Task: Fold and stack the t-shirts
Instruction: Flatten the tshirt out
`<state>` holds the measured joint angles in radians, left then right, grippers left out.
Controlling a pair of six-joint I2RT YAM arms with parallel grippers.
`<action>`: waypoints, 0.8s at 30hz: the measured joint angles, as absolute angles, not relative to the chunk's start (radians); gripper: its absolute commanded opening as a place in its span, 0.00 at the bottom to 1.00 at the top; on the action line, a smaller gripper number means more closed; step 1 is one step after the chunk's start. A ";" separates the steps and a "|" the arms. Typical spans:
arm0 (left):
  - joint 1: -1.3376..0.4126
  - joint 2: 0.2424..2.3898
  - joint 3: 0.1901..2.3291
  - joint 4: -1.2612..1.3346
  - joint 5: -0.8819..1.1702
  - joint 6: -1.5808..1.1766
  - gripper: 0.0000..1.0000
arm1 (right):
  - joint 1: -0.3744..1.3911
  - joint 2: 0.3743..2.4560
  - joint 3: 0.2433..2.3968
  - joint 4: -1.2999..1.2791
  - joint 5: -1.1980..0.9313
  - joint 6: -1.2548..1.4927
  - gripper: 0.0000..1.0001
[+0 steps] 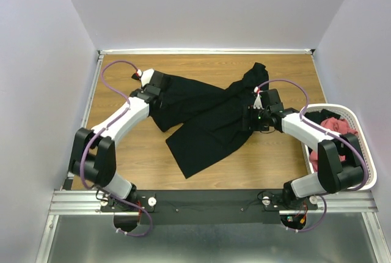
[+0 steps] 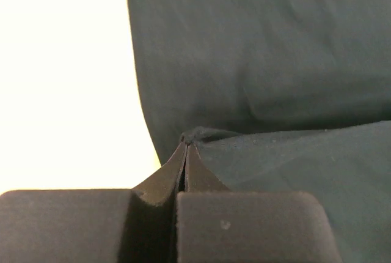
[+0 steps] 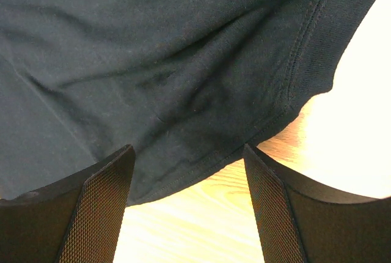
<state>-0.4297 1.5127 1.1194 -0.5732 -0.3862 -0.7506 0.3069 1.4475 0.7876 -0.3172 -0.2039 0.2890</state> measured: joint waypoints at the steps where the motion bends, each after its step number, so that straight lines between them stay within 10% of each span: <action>1: -0.402 1.541 1.134 -0.556 -0.386 -0.726 0.00 | 0.307 1.448 0.788 -0.317 -0.204 0.289 0.79; 8: -0.337 1.795 1.311 -0.465 -0.377 -0.597 0.07 | 0.307 1.457 0.788 -0.317 -0.205 0.289 0.79; 15: -0.336 1.901 1.410 -0.418 -0.350 -0.547 0.81 | 0.308 1.463 0.788 -0.319 -0.205 0.289 0.79; 24: -0.280 1.860 1.310 -0.362 -0.283 -0.557 0.83 | 0.308 1.465 0.790 -0.321 -0.215 0.289 0.79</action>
<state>-0.2802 1.8595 1.3102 -0.3622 -0.2832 -0.5568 0.3077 1.4651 0.7898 -0.3206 -0.2146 0.2890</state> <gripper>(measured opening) 0.855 0.791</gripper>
